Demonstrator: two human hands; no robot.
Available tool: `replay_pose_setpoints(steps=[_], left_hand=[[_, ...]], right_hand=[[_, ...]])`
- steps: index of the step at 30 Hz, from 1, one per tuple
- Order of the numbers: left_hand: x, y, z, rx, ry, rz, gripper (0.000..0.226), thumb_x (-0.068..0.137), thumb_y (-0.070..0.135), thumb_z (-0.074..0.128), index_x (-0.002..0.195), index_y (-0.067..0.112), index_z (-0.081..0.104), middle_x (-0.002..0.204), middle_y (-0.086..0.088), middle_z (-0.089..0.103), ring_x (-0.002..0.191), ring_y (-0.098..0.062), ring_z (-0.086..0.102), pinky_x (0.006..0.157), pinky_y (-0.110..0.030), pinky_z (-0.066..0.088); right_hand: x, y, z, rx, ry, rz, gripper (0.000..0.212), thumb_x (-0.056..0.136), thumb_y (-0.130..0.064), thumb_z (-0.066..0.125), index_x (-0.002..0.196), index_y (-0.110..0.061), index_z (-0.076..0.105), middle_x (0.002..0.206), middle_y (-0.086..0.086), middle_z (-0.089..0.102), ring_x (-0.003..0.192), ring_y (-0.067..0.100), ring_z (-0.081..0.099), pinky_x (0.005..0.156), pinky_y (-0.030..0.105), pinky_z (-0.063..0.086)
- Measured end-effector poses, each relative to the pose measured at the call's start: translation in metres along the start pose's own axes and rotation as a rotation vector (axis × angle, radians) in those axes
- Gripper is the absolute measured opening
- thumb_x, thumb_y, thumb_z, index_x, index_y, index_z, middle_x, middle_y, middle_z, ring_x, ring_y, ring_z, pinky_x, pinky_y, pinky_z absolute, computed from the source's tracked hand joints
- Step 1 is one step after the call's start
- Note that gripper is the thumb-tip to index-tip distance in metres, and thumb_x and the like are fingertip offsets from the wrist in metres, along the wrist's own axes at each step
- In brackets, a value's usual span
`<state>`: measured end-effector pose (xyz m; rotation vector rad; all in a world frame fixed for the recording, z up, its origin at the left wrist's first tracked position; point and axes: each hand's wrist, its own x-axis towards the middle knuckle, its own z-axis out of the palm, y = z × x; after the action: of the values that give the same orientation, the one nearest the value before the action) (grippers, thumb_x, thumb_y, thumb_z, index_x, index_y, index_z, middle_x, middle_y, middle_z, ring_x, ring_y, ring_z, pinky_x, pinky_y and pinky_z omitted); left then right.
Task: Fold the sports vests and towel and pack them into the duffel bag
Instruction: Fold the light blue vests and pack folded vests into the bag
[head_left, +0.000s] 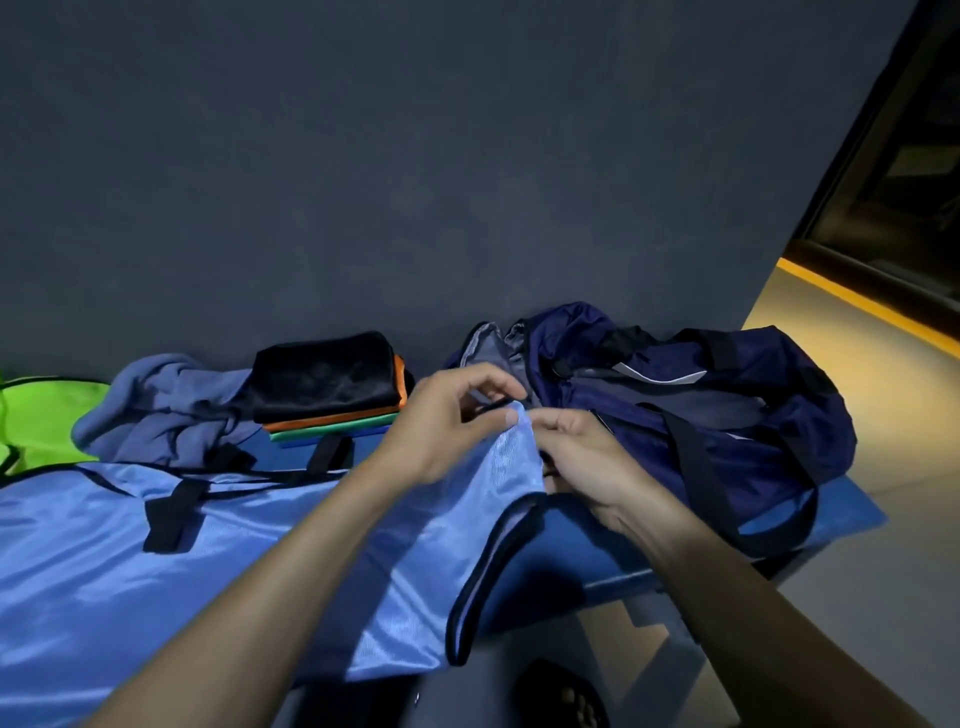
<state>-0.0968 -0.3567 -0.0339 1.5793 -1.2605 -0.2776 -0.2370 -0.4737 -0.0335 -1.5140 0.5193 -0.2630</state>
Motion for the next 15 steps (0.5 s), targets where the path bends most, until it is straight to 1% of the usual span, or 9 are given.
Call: replay_pose_setpoints(steps=[2,4,6,7,9,11,12,14,15], left_hand=[[-0.001,-0.003,0.001,0.037,0.048,0.02,0.015,0.089,0.017,0.078,0.101,0.025,0.073,0.094,0.013,0.071,0.089,-0.009,0.066,0.086,-0.031,0.054],[-0.001,-0.003,0.003,0.062,0.083,0.034,0.014,0.089,0.017,0.078,0.101,0.024,0.073,0.093,0.013,0.07,0.085,-0.008,0.065,0.08,-0.026,0.052],[-0.001,-0.003,0.005,0.09,0.1,0.057,0.015,0.089,0.015,0.078,0.101,0.022,0.073,0.092,0.015,0.069,0.084,-0.004,0.063,0.078,-0.02,0.047],[-0.001,-0.002,0.006,0.104,0.102,0.073,0.014,0.089,0.015,0.078,0.101,0.021,0.073,0.093,0.016,0.069,0.085,-0.004,0.063,0.078,-0.019,0.046],[0.002,0.0,0.007,0.119,0.106,0.1,0.012,0.09,0.016,0.077,0.1,0.02,0.073,0.093,0.014,0.07,0.088,-0.008,0.064,0.078,-0.019,0.046],[0.004,0.002,0.009,0.124,0.115,0.121,0.011,0.09,0.017,0.077,0.099,0.02,0.073,0.093,0.012,0.07,0.089,-0.011,0.064,0.078,-0.018,0.046],[0.004,0.001,0.011,0.122,0.121,0.122,0.011,0.089,0.017,0.078,0.099,0.019,0.073,0.093,0.012,0.071,0.09,-0.011,0.064,0.078,-0.016,0.045],[0.004,-0.001,0.014,0.096,0.124,0.095,0.013,0.088,0.016,0.079,0.1,0.018,0.074,0.094,0.012,0.07,0.091,-0.01,0.064,0.08,-0.015,0.045],[0.004,-0.003,0.015,0.079,0.117,0.081,0.015,0.088,0.015,0.079,0.101,0.018,0.073,0.095,0.011,0.07,0.092,-0.009,0.064,0.081,-0.016,0.046]], right_hand=[[0.001,0.0,0.0,-0.018,0.045,-0.021,0.019,0.1,-0.012,0.058,0.095,-0.009,0.076,0.074,0.006,0.068,0.057,0.012,0.056,0.053,0.023,0.046],[0.0,0.001,-0.001,-0.011,0.056,-0.048,0.019,0.098,-0.011,0.059,0.092,-0.006,0.076,0.076,0.01,0.067,0.06,0.016,0.055,0.053,0.025,0.044],[0.0,0.002,0.0,0.008,0.051,-0.073,0.023,0.1,-0.014,0.057,0.089,-0.009,0.076,0.075,0.011,0.065,0.064,0.02,0.055,0.055,0.027,0.043],[-0.002,0.002,0.001,0.024,0.049,-0.076,0.025,0.102,-0.017,0.055,0.089,-0.01,0.075,0.074,0.009,0.064,0.063,0.019,0.054,0.055,0.026,0.043],[-0.003,0.001,0.001,0.04,0.055,-0.068,0.031,0.104,-0.032,0.056,0.093,-0.009,0.074,0.076,0.009,0.062,0.066,0.019,0.053,0.056,0.026,0.044],[-0.005,0.001,-0.002,0.0,0.05,-0.072,0.039,0.099,-0.043,0.062,0.095,-0.006,0.073,0.08,0.009,0.064,0.07,0.02,0.055,0.06,0.028,0.045],[-0.005,0.002,-0.003,-0.02,0.034,-0.077,0.035,0.096,-0.04,0.068,0.096,-0.006,0.073,0.079,0.009,0.066,0.071,0.02,0.057,0.061,0.027,0.045],[-0.007,0.004,-0.004,-0.037,0.013,-0.079,0.016,0.092,-0.018,0.074,0.098,-0.004,0.072,0.083,0.015,0.07,0.075,0.024,0.06,0.066,0.031,0.045],[-0.006,0.006,-0.005,-0.041,0.01,-0.067,0.009,0.091,-0.006,0.071,0.099,-0.003,0.072,0.087,0.019,0.071,0.079,0.027,0.06,0.069,0.035,0.045]])
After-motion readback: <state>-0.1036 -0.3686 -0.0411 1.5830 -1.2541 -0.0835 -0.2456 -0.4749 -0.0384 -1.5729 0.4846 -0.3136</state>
